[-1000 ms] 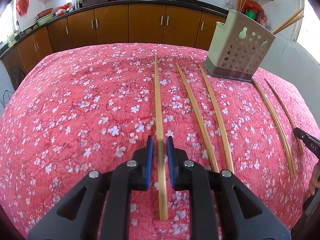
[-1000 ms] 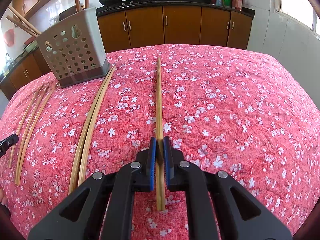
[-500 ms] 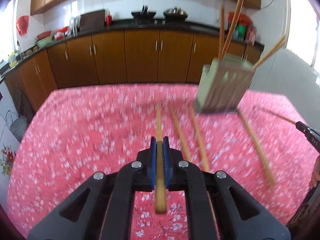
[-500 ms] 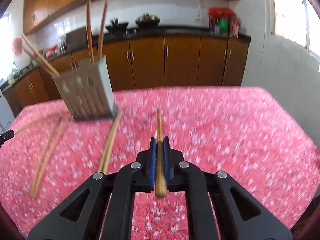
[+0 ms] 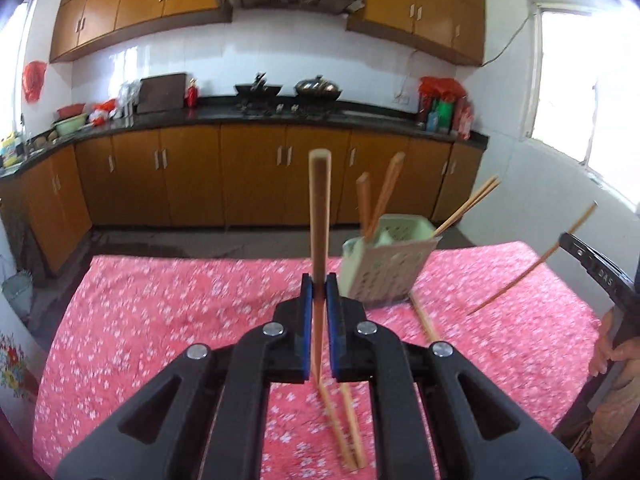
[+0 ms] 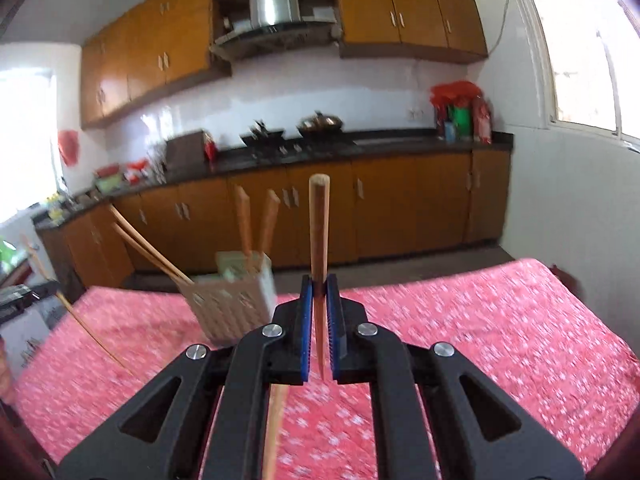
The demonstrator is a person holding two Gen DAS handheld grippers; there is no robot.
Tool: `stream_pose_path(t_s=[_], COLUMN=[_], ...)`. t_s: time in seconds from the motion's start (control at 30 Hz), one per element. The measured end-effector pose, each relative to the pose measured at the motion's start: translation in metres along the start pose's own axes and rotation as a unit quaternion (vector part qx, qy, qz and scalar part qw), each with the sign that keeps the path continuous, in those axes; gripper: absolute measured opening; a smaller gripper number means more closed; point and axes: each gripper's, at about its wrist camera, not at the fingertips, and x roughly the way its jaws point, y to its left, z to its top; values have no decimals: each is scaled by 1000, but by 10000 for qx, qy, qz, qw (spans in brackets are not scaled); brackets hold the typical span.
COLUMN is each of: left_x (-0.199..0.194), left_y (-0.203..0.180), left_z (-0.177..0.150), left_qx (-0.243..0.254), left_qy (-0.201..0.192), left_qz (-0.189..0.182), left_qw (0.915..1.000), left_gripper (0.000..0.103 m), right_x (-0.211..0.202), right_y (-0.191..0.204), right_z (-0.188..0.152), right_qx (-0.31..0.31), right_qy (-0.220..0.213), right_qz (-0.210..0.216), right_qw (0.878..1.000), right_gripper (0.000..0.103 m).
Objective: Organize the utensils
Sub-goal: 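Lift the right gripper's chopstick upright over the holder while the left gripper carries its own, then open the right gripper to drop its chopstick into the holder while the left gripper releases too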
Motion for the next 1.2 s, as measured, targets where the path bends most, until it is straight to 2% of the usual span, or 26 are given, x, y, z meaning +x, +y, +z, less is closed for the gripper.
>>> stream_pose_path(t_s=[0.17, 0.23, 0.33, 0.53, 0.6, 0.77, 0.9, 0.97, 1.07, 1.2], left_x=[-18, -21, -18, 11, 29, 69, 79, 81, 88, 99], left_y=[-26, -36, -54, -73, -78, -80, -71, -68, -70, -69], left_z=[32, 45, 69, 104, 108, 104, 99, 100, 100, 93], left_qx=[-19, -9, -10, -55, -13, 14, -126, -106, -102, -33], left_qy=[-486, -713, -1129, -1592, -1600, -1369, -1318, -1316, -1233, -1023], left_qz=[-343, -390, -366, -127, -77, -13, -82, -66, -104, -78], left_qw=[9982, 9967, 9929, 9872, 9871, 9906, 9912, 9912, 9923, 9947], left_gripper=[8, 8, 8, 8, 8, 8, 8, 8, 8, 8], right_x=[-21, -24, -17, 27, 46, 58, 46, 44, 58, 82], right_y=[18, 27, 44, 57, 58, 58, 55, 61, 69, 73], right_z=[38, 50, 66, 76, 76, 80, 89, 93, 86, 66], right_qx=[227, 217, 64, -20, -45, -22, 151, 20, -105, -247], right_qy=[-461, -653, -936, -937, -850, -1034, -1333, -1412, -1247, -810], right_qz=[681, 818, 816, 701, 655, 637, 758, 760, 728, 627], right_qw=[9964, 9943, 9922, 9931, 9942, 9926, 9881, 9871, 9895, 9944], right_gripper=[8, 8, 8, 8, 8, 8, 8, 8, 8, 8])
